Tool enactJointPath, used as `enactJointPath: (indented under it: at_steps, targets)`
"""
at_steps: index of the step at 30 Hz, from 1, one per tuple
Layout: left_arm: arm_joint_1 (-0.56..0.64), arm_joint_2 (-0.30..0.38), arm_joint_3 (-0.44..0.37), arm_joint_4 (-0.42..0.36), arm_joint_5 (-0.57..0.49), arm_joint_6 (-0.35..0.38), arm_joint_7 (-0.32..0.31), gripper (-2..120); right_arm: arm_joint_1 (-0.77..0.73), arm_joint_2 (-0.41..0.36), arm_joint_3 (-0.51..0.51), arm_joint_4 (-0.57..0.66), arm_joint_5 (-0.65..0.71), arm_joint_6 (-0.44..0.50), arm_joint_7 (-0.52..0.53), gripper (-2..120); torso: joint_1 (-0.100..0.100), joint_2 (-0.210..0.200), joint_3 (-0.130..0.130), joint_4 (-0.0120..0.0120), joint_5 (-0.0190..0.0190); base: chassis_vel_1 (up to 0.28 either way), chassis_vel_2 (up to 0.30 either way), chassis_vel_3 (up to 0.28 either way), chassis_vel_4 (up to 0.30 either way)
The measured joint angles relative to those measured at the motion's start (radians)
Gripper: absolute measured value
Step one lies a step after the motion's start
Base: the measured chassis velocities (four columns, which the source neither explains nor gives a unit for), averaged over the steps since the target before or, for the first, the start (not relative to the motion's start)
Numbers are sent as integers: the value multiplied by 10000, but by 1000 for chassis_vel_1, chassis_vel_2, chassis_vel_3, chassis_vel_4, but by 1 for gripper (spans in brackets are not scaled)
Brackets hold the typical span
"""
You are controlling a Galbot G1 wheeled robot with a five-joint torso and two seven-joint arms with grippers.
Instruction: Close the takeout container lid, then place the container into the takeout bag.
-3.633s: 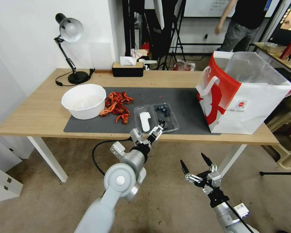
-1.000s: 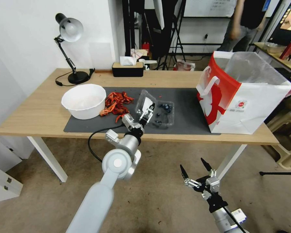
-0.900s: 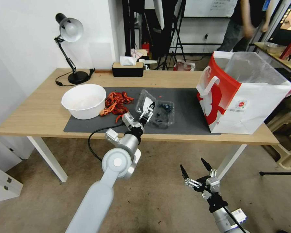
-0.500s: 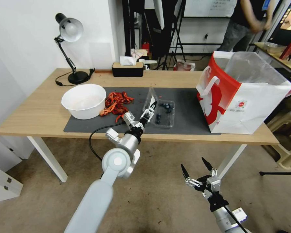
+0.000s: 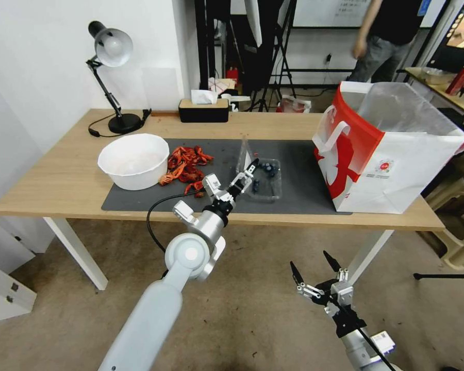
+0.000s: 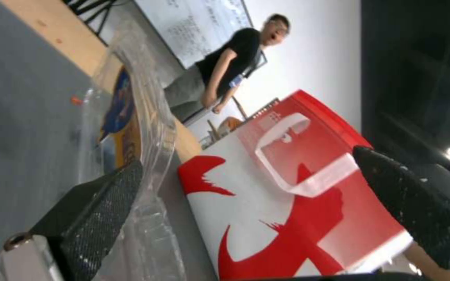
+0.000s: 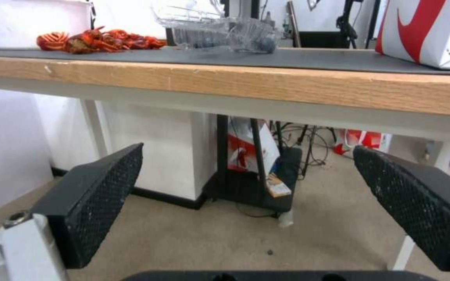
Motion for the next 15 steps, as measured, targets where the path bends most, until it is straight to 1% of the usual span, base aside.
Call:
enactJointPath:
  at_steps: [1, 3, 4, 6, 7, 9, 10, 11, 13, 14, 15]
  targets:
    - [-43, 79, 28, 52, 63, 15, 215, 100, 0, 0, 1, 0, 0, 2, 0, 100, 0, 0, 0, 0, 1, 0, 0, 0, 0]
    - [-140, 291, 60, 224, 261, 101, 904, 100, 4, 10, 1, -1, -17, 5, -1, 100, 0, 0, 0, 0, 0, 0, 0, 0, 0]
    - [-140, 291, 60, 224, 261, 101, 904, 100, 4, 10, 1, -1, -17, 5, -1, 100, 0, 0, 0, 0, 0, 0, 0, 0, 0]
    - [-237, 518, 117, 396, 418, 157, 1547, 100, 11, 19, 1, 0, -36, 5, -2, 100, 0, 0, 0, 1, 0, 0, 0, 0, 0]
    - [-237, 518, 117, 396, 418, 157, 1547, 100, 11, 19, 1, 0, -36, 5, -2, 100, 0, 0, 0, 1, 0, 0, 0, 0, 0]
    - [-304, 679, 159, 545, 599, 183, 2079, 100, 17, 27, -1, -2, -54, 5, -2, 100, 0, 0, 0, 1, 0, 0, 0, 0, 0]
    - [-352, 793, 201, 674, 809, 197, 2536, 100, 20, 32, -4, -3, -69, 5, -2, 100, 0, 0, 0, 1, 0, 0, 0, 0, 0]
    - [-352, 793, 201, 674, 809, 197, 2536, 100, 20, 32, -4, -3, -69, 5, -2, 100, 0, 0, 0, 1, 0, 0, 0, 0, 0]
    - [-451, 954, 300, 866, 1197, 198, 3211, 100, 33, 41, -12, -7, -96, 0, -1, 100, 0, 0, 0, 1, 0, 0, 0, 0, 0]
    - [-501, 1010, 342, 936, 1326, 191, 3448, 100, 43, 48, -14, -8, -108, -6, -1, 100, 0, 0, 0, 1, 1, 0, 0, 0, 0]
    - [-501, 1010, 342, 936, 1326, 191, 3448, 100, 43, 48, -14, -8, -108, -6, -1, 100, 0, 0, 0, 1, 1, 0, 0, 0, 0]
